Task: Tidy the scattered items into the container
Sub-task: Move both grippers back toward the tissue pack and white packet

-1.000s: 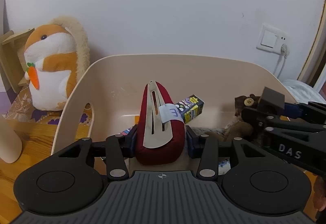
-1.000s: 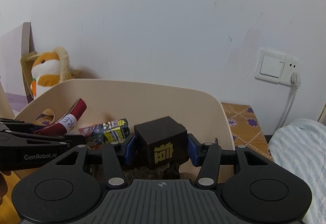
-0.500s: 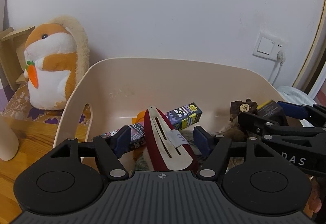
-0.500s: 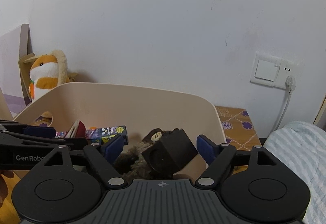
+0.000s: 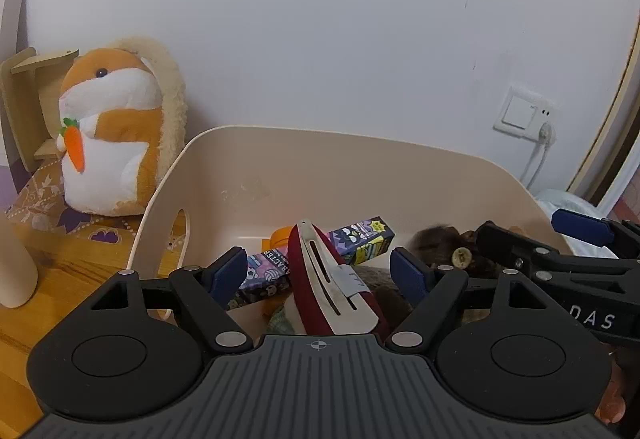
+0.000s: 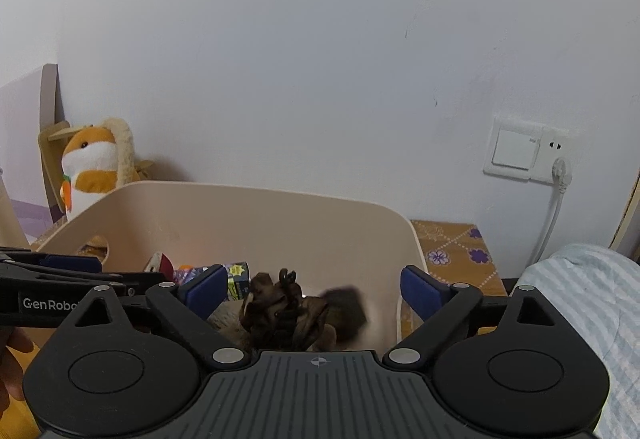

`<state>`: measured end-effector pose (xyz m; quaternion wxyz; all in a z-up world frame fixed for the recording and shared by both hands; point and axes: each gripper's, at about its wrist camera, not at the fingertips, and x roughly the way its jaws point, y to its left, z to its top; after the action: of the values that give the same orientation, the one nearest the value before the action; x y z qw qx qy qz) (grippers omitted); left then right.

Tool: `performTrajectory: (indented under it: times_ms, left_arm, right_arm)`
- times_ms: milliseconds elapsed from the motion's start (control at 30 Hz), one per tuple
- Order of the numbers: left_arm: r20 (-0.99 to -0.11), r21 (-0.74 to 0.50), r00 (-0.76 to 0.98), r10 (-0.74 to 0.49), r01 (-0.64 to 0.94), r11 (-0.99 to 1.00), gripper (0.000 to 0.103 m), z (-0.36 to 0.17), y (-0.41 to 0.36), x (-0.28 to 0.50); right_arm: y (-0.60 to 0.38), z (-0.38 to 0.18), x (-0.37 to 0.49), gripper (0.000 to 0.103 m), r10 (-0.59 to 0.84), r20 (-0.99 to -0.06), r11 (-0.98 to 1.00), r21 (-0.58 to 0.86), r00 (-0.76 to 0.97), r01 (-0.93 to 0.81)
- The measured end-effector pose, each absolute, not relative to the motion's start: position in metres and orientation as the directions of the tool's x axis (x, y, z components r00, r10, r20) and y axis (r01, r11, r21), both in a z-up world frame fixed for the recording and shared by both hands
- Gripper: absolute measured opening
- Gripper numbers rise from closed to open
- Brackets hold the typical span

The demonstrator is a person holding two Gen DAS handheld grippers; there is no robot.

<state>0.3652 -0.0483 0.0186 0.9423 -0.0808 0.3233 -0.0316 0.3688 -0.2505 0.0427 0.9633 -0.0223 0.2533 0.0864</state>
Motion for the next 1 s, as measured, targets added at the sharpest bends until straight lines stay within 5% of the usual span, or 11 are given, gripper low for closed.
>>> performTrajectory:
  times_ms: [1000]
  left_arm:
    - [-0.516, -0.126, 0.855, -0.054, -0.013, 0.992, 0.081, 0.059, -0.032, 0.261]
  right_arm:
    - [-0.233, 0.081, 0.284, 0.102, 0.178, -0.399, 0.977, -0.038, 0.900, -0.210]
